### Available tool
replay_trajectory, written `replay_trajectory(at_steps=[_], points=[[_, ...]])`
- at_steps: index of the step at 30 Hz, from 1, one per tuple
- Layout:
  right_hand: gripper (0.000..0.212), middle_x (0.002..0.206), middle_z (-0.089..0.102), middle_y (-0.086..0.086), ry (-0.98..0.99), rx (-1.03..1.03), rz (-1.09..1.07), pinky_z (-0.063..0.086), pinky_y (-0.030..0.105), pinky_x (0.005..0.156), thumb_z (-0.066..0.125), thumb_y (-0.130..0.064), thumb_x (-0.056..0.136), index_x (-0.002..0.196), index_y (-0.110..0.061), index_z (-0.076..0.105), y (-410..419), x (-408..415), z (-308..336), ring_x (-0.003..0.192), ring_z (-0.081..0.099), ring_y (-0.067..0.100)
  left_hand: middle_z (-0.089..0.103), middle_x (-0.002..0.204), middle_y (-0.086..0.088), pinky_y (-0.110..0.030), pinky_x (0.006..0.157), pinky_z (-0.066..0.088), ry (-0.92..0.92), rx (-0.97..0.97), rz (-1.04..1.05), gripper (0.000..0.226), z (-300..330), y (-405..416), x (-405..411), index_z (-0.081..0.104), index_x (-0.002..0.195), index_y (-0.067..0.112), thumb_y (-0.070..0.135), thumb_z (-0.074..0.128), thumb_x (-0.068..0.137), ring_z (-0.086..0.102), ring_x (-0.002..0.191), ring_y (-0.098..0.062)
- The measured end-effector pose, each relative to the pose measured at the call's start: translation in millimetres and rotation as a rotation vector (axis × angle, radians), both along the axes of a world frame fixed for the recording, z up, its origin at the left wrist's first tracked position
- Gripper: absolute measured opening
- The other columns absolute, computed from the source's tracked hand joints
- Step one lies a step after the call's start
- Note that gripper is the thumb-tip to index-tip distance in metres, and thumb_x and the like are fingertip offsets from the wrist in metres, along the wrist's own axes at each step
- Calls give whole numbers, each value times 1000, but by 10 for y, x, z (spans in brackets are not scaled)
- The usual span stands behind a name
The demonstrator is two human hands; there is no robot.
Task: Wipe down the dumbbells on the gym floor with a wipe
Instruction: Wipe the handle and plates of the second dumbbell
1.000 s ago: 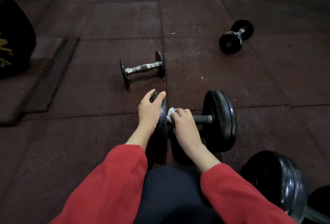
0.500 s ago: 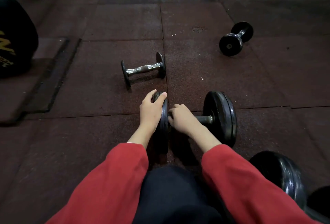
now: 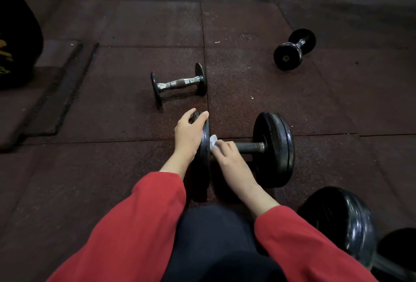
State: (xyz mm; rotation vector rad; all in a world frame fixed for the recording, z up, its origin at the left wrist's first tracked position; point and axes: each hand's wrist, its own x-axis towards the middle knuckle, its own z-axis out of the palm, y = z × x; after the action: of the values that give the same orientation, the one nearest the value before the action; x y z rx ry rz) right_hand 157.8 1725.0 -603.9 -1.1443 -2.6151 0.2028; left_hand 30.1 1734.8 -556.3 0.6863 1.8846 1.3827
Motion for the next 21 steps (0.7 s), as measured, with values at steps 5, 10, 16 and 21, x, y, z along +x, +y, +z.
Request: replay_trajectory(at_steps=[5,10,16,21], points=[[37,98,66,13,4,93,86,41,32,85,41,-10,82,106,0,67,-36,227,-56,88,44,21,55,134,-6,-30,110,33,6,5,-11,48,3,0,-2,54,129,10,31,63,85,48,125,-16],[39,110,63,11,89,-20,-136,43,30,85,38,-11,83,111,-3,63,-7,285,-70,93,45,21,53,135,-4,-27,109,33,17,-1,-14,49,10,-9,-1,53,130,11,32,61,86,46,126,-15],[40,90,67,7,-7,13,26,55,30,73,37,-14,80,106,-1,65,20,-35,101,77,63,24,54,134,-5,-30,110,33,10,0,-8,49,2,-3,-3,54,130,10,31,62,86,48,125,-16],[22,97,59,12,-154,-21,-228,44,36,83,40,-6,88,96,-6,61,228,93,148,92,54,32,53,135,-5,-27,109,33,26,1,-18,50,-15,-7,-2,53,130,11,32,62,86,47,126,-16]])
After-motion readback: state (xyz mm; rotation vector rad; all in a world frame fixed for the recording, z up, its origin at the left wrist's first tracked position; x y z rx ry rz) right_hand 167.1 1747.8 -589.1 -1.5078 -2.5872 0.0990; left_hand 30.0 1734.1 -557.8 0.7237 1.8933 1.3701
